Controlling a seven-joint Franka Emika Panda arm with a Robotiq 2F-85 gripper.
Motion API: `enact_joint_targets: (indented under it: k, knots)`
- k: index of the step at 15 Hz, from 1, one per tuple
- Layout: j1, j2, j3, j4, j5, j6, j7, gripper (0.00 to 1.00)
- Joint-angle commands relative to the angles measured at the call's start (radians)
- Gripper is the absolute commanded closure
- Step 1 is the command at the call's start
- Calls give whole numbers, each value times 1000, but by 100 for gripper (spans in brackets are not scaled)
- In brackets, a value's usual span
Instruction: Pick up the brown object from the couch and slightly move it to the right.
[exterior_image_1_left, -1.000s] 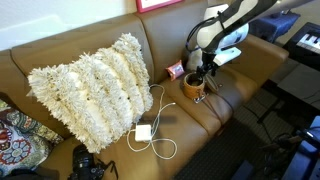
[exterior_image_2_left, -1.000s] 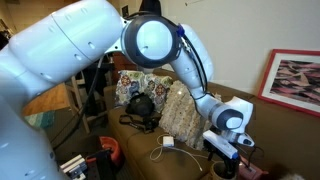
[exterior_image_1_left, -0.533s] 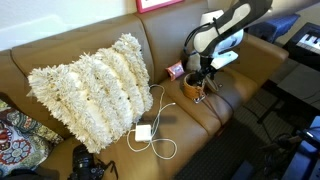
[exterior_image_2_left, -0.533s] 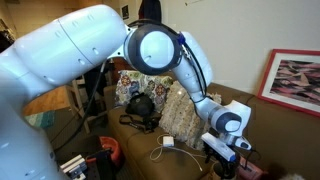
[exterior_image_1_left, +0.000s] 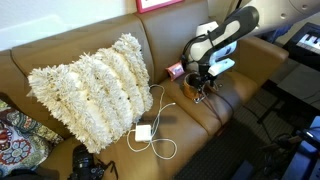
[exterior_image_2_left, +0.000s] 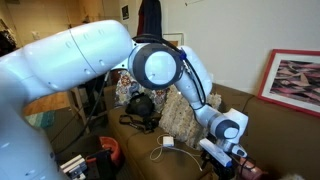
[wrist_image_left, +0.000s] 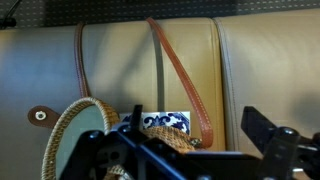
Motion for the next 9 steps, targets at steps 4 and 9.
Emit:
enact_joint_targets:
  k: [4, 9]
  knots:
    - [33, 15, 5, 227, -9, -195, 51, 0]
    - [46, 68, 10, 332, -12, -255, 43, 0]
